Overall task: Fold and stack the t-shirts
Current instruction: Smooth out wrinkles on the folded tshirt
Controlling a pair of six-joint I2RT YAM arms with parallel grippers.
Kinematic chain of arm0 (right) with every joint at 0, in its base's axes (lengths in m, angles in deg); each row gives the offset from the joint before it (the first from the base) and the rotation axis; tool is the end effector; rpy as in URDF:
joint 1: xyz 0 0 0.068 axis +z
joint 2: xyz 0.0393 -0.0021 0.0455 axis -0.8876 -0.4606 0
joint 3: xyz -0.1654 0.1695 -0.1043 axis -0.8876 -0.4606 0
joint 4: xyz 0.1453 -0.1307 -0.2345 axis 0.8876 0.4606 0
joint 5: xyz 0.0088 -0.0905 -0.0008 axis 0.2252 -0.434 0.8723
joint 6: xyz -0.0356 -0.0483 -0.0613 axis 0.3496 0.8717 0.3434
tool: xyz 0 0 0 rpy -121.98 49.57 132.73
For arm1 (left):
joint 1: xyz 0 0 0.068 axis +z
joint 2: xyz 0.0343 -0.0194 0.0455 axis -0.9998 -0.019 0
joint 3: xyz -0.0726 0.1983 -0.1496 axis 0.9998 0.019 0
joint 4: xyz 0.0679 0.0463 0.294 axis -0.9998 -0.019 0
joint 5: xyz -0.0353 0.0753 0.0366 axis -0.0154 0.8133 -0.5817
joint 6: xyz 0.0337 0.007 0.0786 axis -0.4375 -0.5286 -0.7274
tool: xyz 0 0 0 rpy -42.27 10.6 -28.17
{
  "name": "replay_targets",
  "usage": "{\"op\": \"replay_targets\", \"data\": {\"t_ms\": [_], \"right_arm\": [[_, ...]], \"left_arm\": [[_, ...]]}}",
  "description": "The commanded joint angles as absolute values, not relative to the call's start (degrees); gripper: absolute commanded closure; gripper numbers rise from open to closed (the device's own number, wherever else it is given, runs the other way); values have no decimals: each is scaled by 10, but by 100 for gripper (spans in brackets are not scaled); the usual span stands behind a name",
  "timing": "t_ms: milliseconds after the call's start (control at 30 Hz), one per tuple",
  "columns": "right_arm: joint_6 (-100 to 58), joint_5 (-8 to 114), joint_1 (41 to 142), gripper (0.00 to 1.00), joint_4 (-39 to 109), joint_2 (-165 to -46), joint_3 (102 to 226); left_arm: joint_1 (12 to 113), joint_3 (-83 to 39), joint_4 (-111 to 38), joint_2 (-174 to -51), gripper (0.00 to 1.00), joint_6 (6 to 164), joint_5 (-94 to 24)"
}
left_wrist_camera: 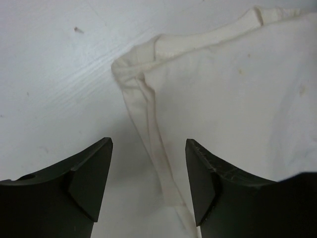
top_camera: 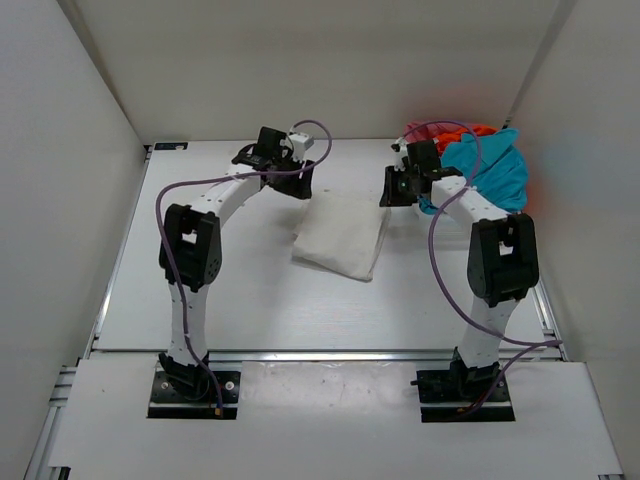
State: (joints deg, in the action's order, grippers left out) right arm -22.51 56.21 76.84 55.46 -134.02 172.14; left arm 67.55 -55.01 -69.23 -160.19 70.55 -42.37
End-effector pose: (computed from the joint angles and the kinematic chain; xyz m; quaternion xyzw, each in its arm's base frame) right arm 0.4743 0.1353 0.1697 -0.0821 0.9220 0.1583 0.3436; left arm 0.5040 -0.2192 0.1779 0.2425 0.8963 -0.1825 0.3232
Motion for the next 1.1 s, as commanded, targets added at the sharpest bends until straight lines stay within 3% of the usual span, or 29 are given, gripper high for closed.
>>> {"op": "replay_targets", "data": {"t_ms": [0, 67, 233, 500, 1067], "right_arm": [[-238, 581, 777, 70, 602, -1303, 1710], [-253, 593, 782, 71, 607, -1299, 1681], [-277, 622, 790, 72, 599, -1304, 1640], [-299, 620, 783, 74, 584, -1357, 1647], [-292, 597, 792, 75, 595, -1443, 1736]], "left_arm": [[677, -485, -714, -1530, 26, 715, -454], [665, -451, -708, -1519, 18, 729, -473], [658, -392, -696, -1518, 9, 765, -499], [654, -302, -689, -1483, 15, 751, -389], [649, -172, -665, -1417, 15, 754, -342]]}}
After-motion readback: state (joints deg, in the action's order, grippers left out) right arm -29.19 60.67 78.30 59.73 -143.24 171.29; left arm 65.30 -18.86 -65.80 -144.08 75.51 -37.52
